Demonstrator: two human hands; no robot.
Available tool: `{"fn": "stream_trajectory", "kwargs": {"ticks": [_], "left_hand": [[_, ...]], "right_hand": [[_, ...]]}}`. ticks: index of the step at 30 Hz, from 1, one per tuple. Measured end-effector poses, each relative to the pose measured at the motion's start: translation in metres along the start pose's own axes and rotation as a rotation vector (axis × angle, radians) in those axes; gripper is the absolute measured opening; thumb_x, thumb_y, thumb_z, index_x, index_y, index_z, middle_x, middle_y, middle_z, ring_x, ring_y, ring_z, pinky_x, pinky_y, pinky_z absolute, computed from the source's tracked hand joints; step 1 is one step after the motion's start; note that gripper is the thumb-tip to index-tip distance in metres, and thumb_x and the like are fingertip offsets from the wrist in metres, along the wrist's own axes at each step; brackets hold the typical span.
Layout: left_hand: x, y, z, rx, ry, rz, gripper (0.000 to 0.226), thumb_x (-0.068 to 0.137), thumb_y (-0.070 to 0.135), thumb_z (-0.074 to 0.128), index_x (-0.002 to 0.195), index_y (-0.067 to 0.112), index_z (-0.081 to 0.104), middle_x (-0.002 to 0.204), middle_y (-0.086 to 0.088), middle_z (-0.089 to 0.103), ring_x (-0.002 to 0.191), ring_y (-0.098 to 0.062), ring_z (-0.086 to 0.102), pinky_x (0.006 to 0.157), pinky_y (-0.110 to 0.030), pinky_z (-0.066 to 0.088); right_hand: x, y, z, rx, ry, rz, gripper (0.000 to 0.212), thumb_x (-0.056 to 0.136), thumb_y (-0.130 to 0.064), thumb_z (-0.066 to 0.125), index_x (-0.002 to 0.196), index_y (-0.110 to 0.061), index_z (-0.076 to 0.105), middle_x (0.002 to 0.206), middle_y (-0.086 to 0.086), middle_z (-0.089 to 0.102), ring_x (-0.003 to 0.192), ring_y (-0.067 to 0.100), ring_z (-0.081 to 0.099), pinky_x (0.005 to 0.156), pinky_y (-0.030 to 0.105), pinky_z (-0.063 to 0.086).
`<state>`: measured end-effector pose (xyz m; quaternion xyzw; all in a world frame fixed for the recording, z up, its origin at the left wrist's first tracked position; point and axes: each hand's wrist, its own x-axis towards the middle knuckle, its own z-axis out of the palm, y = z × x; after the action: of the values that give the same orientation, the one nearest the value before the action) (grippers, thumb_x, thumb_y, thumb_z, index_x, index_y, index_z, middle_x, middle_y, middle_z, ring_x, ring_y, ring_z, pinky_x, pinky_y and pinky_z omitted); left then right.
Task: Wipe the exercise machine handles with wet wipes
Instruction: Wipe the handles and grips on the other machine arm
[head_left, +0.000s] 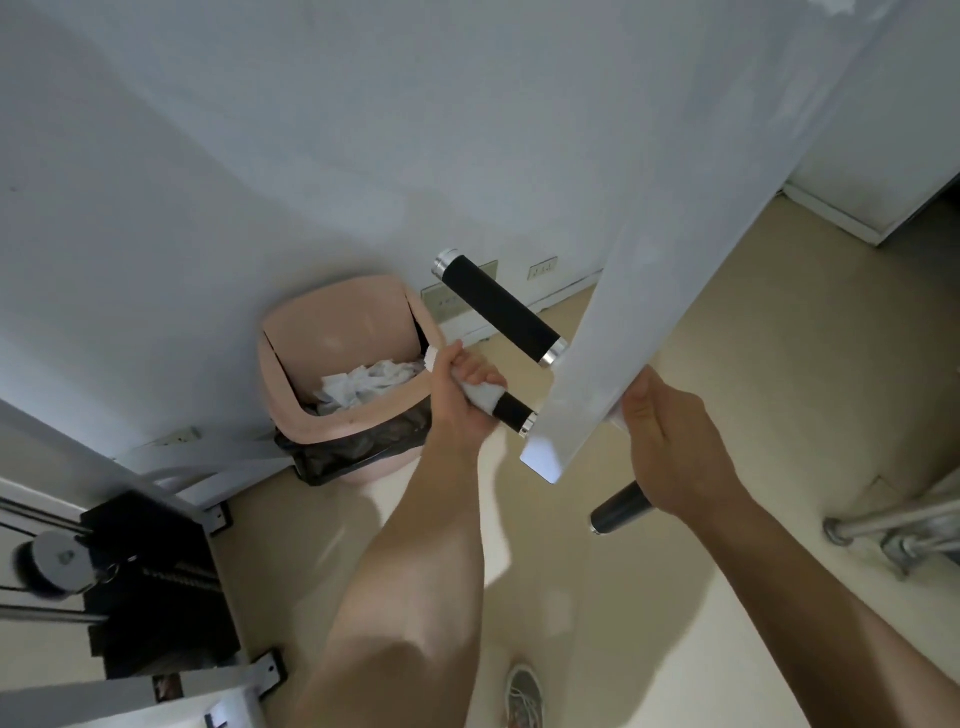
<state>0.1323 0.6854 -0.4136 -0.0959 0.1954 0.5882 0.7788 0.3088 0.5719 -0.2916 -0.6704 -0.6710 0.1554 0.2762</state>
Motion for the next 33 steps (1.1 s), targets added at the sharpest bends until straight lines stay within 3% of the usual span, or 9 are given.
{"fn": "stream_trajectory", "kwargs": {"ticks": [3, 8, 10, 16, 23, 25, 28, 31, 33], "left_hand": [[-0.009, -0.026, -0.003, 0.054, 0.040, -0.060, 0.037, 0.088, 0.016, 0.063, 0.056, 0.021, 0.045, 0.047, 0.008, 0.044, 0.039, -0.008, 0.044, 0.049, -0.021, 0.043], [-0.010, -0.015, 0.031, 0.445, 0.522, -0.070, 0.039, 0.087, 0.010, 0.065, 0.056, 0.017, 0.043, 0.047, 0.006, 0.047, 0.042, -0.009, 0.044, 0.046, -0.020, 0.040], [-0.009, 0.000, 0.035, 0.414, 0.507, -0.009, 0.036, 0.087, 0.009, 0.065, 0.058, 0.017, 0.045, 0.044, 0.006, 0.046, 0.041, -0.007, 0.043, 0.048, -0.022, 0.041], [-0.020, -0.016, 0.001, -0.032, -0.004, -0.010, 0.044, 0.096, 0.020, 0.053, 0.053, 0.019, 0.048, 0.044, 0.007, 0.045, 0.036, -0.006, 0.046, 0.044, -0.019, 0.044], [-0.027, -0.013, 0.024, 0.423, 0.467, -0.081, 0.038, 0.088, 0.012, 0.068, 0.056, 0.018, 0.047, 0.045, 0.005, 0.050, 0.040, -0.009, 0.047, 0.043, -0.017, 0.043], [-0.018, 0.002, 0.027, 0.435, 0.509, -0.020, 0.035, 0.085, 0.012, 0.067, 0.058, 0.019, 0.047, 0.044, 0.007, 0.049, 0.040, -0.007, 0.046, 0.048, -0.021, 0.042], [-0.013, 0.010, 0.013, 0.190, 0.250, 0.062, 0.033, 0.084, 0.010, 0.068, 0.060, 0.020, 0.048, 0.048, 0.008, 0.046, 0.042, -0.005, 0.044, 0.054, -0.020, 0.043], [-0.015, -0.004, -0.007, -0.049, -0.071, 0.018, 0.034, 0.077, 0.016, 0.070, 0.052, 0.020, 0.048, 0.044, 0.008, 0.045, 0.037, -0.005, 0.043, 0.045, -0.020, 0.043], [-0.019, -0.021, -0.013, -0.051, -0.102, -0.032, 0.035, 0.080, 0.017, 0.065, 0.050, 0.019, 0.047, 0.042, 0.006, 0.043, 0.036, -0.008, 0.043, 0.044, -0.020, 0.043]], "right_hand": [[0.001, 0.001, 0.001, -0.003, 0.001, -0.004, 0.067, 0.093, -0.061, 0.008, 0.108, -0.021, 0.060, 0.052, -0.008, 0.048, 0.048, 0.007, 0.049, 0.049, 0.026, 0.031], [-0.001, 0.000, 0.000, 0.021, 0.005, -0.018, 0.075, 0.091, -0.064, 0.007, 0.114, -0.019, 0.061, 0.059, -0.012, 0.053, 0.056, 0.002, 0.055, 0.050, 0.026, 0.030], [-0.003, -0.001, 0.001, 0.023, 0.010, -0.026, 0.074, 0.092, -0.065, 0.007, 0.114, -0.020, 0.062, 0.060, -0.011, 0.054, 0.058, 0.002, 0.056, 0.051, 0.024, 0.030], [-0.005, -0.003, 0.001, 0.012, 0.003, -0.018, 0.068, 0.092, -0.066, 0.006, 0.106, -0.025, 0.058, 0.056, -0.006, 0.051, 0.049, 0.005, 0.050, 0.049, 0.023, 0.029], [-0.008, -0.004, 0.003, 0.078, -0.006, 0.003, 0.064, 0.098, -0.058, 0.014, 0.112, -0.018, 0.062, 0.063, -0.003, 0.058, 0.051, 0.007, 0.051, 0.051, 0.028, 0.035], [-0.010, -0.004, 0.004, 0.083, -0.003, 0.005, 0.060, 0.099, -0.054, 0.015, 0.110, -0.017, 0.062, 0.061, -0.002, 0.056, 0.054, 0.004, 0.053, 0.050, 0.028, 0.032], [-0.009, -0.004, 0.004, 0.075, -0.004, 0.014, 0.060, 0.100, -0.053, 0.016, 0.110, -0.017, 0.062, 0.059, -0.002, 0.055, 0.057, 0.004, 0.054, 0.050, 0.028, 0.030], [-0.010, -0.006, 0.003, 0.101, -0.037, 0.004, 0.057, 0.099, -0.053, 0.015, 0.114, -0.022, 0.061, 0.058, -0.001, 0.054, 0.053, 0.005, 0.052, 0.049, 0.028, 0.032], [-0.010, -0.006, 0.002, 0.109, -0.042, 0.004, 0.057, 0.099, -0.053, 0.015, 0.116, -0.023, 0.060, 0.058, -0.001, 0.054, 0.052, 0.004, 0.052, 0.049, 0.028, 0.031]]}}
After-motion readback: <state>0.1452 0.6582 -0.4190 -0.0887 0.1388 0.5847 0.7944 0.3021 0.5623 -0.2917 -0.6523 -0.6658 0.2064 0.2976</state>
